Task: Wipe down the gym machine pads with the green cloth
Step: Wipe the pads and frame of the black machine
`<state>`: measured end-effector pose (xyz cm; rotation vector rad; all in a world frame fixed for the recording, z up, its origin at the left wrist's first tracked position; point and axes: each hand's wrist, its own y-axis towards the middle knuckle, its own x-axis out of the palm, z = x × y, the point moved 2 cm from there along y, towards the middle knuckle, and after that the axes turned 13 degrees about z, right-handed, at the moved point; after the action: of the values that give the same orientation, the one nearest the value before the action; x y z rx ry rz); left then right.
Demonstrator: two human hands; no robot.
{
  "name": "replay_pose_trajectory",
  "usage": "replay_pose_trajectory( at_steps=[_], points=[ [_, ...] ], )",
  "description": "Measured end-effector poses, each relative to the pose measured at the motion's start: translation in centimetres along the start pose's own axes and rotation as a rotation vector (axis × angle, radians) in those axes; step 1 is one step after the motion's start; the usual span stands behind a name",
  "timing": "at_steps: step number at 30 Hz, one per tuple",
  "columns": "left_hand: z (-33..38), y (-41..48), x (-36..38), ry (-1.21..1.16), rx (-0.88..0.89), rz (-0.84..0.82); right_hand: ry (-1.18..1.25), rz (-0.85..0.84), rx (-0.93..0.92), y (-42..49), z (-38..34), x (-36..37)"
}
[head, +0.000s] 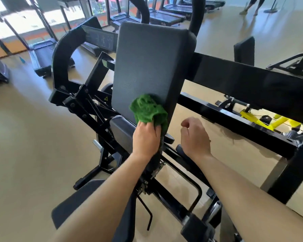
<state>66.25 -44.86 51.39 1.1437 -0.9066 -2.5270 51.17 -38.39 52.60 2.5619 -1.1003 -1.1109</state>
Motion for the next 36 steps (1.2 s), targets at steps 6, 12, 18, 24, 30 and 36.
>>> replay_pose_trajectory(
  at_steps=[6, 12, 18, 24, 30, 36],
  points=[
    [-5.0, -6.6, -5.0, 0.097, -0.043, -0.325, 0.102, 0.109, -0.403, -2.5, -5.6, 0.3],
    [-6.4, -4.8, -10.0, -0.698, -1.151, -0.300, 0.215, -0.535, -0.239, -8.7, -10.1, 6.1],
    [-9.3, -3.8, -12.2, -1.121, -1.480, -0.316, 0.370, -0.504, 0.198, -10.2, -10.7, 10.2],
    [-13.3, -3.0, -10.5, -0.667, -0.958, -0.080, 0.161, -0.235, -0.420, -6.2, -13.9, 13.2],
    [-17.0, -2.1, -7.0, -0.644, -1.238, -0.091, -0.448, -0.300, -0.958, -4.1, -8.7, 18.2],
    [-20.0, -3.4, -6.0, -0.655, -1.299, 0.038, -0.624, -0.373, -0.862, -2.6, -9.6, 22.9]
  ],
)
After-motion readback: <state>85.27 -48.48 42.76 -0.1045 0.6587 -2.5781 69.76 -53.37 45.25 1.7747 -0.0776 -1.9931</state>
